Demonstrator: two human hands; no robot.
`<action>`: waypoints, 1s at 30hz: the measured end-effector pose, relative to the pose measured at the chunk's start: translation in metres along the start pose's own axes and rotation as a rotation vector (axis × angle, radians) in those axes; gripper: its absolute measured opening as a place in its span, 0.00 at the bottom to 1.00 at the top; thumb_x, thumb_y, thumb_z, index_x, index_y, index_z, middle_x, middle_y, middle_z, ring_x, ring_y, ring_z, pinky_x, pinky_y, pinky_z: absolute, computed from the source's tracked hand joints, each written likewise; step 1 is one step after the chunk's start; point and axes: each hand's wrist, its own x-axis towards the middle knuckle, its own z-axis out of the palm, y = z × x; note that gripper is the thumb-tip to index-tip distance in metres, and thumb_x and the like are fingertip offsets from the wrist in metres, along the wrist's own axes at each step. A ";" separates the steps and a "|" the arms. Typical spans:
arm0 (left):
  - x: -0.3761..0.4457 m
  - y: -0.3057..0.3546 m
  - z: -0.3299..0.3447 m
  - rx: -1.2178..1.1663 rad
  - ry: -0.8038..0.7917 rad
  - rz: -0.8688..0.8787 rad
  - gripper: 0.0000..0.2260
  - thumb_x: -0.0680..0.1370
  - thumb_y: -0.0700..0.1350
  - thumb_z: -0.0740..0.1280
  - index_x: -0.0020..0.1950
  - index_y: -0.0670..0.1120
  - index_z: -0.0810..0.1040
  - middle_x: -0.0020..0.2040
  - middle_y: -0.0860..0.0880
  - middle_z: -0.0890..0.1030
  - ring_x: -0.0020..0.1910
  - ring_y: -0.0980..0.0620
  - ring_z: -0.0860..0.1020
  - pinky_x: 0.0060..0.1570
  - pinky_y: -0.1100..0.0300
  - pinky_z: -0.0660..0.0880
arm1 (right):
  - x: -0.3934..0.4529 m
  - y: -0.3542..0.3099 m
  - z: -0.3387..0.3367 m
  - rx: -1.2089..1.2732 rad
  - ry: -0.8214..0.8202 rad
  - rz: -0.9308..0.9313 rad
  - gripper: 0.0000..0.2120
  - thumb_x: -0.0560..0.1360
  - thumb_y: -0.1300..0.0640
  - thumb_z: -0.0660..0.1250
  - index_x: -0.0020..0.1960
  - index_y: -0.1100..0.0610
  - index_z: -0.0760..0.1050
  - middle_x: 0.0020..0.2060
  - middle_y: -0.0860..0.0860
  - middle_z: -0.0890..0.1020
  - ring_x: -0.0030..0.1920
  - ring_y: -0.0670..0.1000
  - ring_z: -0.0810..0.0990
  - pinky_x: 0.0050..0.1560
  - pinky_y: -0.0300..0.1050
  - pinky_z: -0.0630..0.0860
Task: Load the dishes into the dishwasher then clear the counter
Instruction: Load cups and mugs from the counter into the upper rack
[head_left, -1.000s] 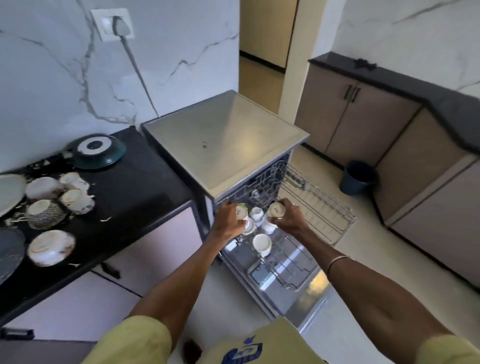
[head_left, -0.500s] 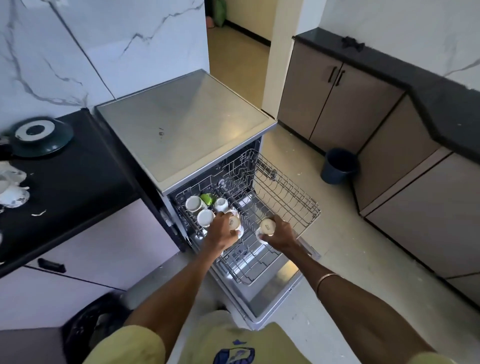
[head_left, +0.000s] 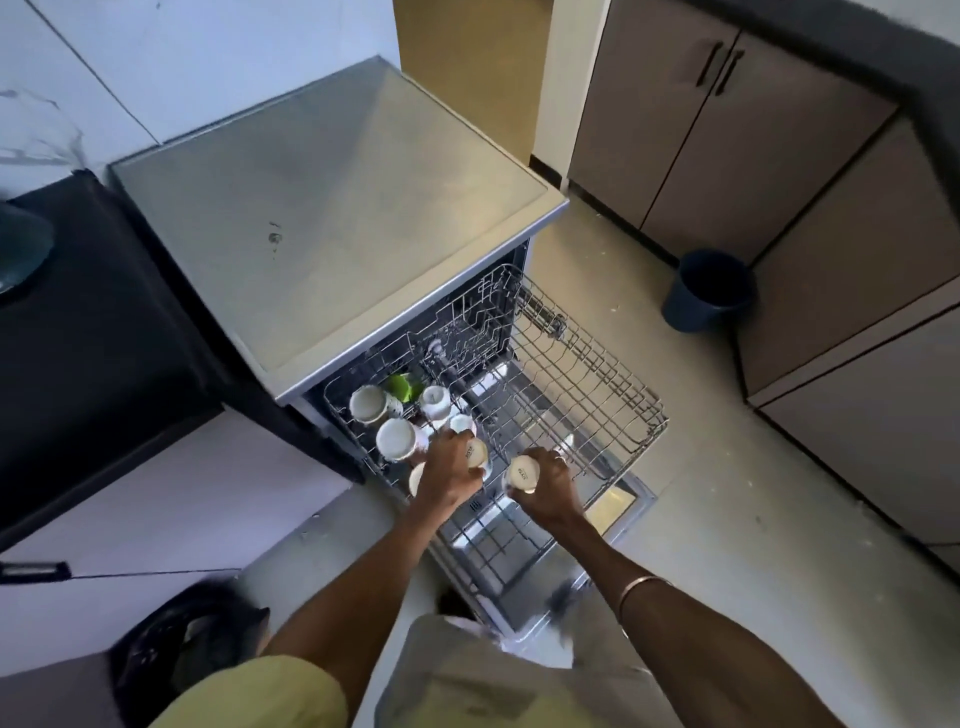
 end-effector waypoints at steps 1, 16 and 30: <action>0.005 -0.002 0.007 -0.007 0.005 -0.008 0.21 0.69 0.55 0.75 0.58 0.48 0.75 0.57 0.43 0.78 0.57 0.44 0.77 0.54 0.49 0.78 | 0.004 0.006 0.004 -0.013 -0.002 -0.004 0.26 0.65 0.52 0.78 0.60 0.55 0.74 0.54 0.56 0.78 0.50 0.57 0.79 0.43 0.43 0.71; 0.076 -0.015 0.092 -0.100 0.194 -0.256 0.21 0.66 0.46 0.78 0.56 0.45 0.78 0.53 0.45 0.81 0.52 0.46 0.80 0.50 0.61 0.75 | 0.076 0.078 0.064 -0.104 -0.255 -0.210 0.23 0.70 0.53 0.73 0.63 0.52 0.72 0.58 0.54 0.76 0.52 0.57 0.79 0.46 0.53 0.79; 0.082 -0.018 0.134 0.056 0.213 -0.331 0.25 0.69 0.44 0.75 0.66 0.47 0.74 0.60 0.43 0.78 0.58 0.41 0.77 0.52 0.49 0.77 | 0.089 0.106 0.085 -0.151 -0.269 -0.320 0.25 0.70 0.47 0.74 0.65 0.45 0.70 0.59 0.47 0.79 0.60 0.53 0.75 0.51 0.52 0.79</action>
